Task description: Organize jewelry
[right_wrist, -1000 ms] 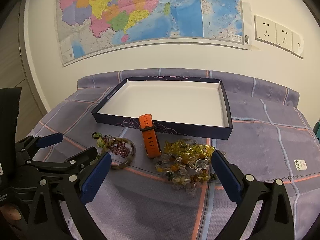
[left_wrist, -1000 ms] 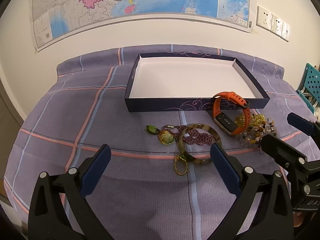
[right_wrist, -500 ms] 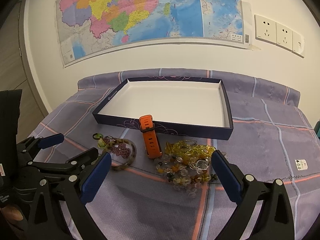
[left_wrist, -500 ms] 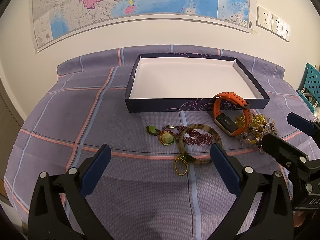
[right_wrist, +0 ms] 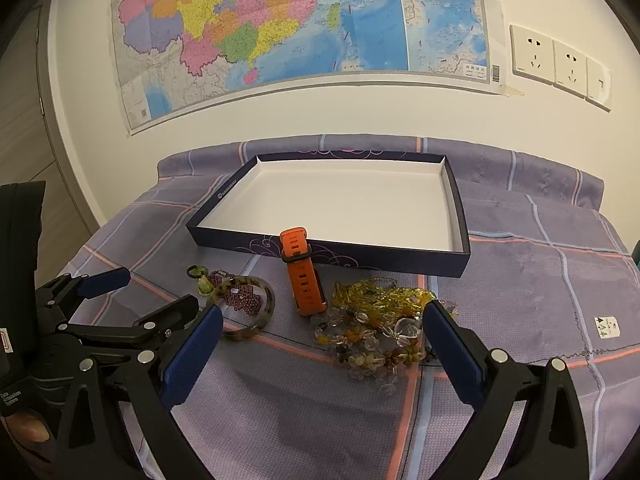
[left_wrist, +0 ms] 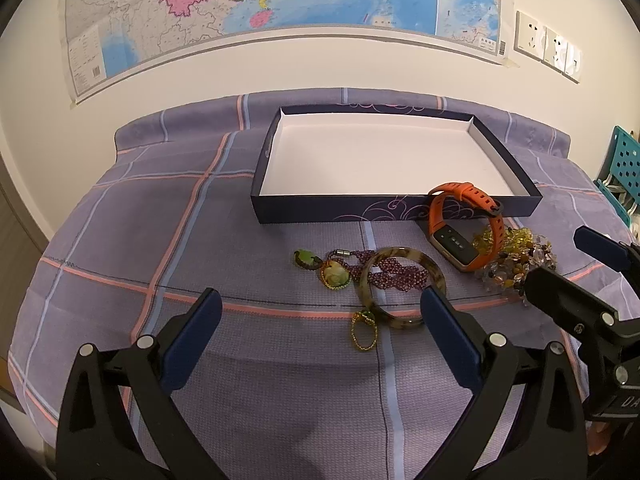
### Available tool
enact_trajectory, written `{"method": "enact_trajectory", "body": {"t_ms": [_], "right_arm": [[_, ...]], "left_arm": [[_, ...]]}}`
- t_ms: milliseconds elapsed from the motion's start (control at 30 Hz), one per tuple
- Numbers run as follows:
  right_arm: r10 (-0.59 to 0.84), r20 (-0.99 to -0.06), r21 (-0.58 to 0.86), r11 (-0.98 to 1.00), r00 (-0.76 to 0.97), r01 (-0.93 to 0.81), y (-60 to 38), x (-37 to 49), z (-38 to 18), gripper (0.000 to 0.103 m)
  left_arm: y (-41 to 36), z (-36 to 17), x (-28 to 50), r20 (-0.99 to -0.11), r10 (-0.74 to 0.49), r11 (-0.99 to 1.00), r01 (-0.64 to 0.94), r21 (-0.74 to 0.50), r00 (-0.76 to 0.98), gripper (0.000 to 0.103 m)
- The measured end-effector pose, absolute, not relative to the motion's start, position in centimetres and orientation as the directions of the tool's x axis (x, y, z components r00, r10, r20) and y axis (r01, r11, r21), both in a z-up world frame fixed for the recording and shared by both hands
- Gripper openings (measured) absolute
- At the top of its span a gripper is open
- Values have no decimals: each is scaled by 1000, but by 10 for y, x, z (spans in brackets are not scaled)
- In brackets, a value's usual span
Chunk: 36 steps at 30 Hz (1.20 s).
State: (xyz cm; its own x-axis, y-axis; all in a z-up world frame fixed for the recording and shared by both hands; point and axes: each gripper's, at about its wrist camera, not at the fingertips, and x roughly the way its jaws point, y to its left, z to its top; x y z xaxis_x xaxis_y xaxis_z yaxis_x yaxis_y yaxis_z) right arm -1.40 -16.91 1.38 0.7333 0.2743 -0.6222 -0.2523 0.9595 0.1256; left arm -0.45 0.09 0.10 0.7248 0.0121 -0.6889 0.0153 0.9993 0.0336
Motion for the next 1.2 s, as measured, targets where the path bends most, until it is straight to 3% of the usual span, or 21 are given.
{"method": "enact_trajectory", "body": {"t_ms": [733,1200], "right_arm": [[286,-622,125,955,729,-268,-164,-12,13,96],[325,-634,156,942,702,-296,-162,-1,16,75]], "left_arm": [[2,-2,-6,-692,13,999,13,33,722,98],[4,-4,-3,-699,10,999,14,29,715,98]]}}
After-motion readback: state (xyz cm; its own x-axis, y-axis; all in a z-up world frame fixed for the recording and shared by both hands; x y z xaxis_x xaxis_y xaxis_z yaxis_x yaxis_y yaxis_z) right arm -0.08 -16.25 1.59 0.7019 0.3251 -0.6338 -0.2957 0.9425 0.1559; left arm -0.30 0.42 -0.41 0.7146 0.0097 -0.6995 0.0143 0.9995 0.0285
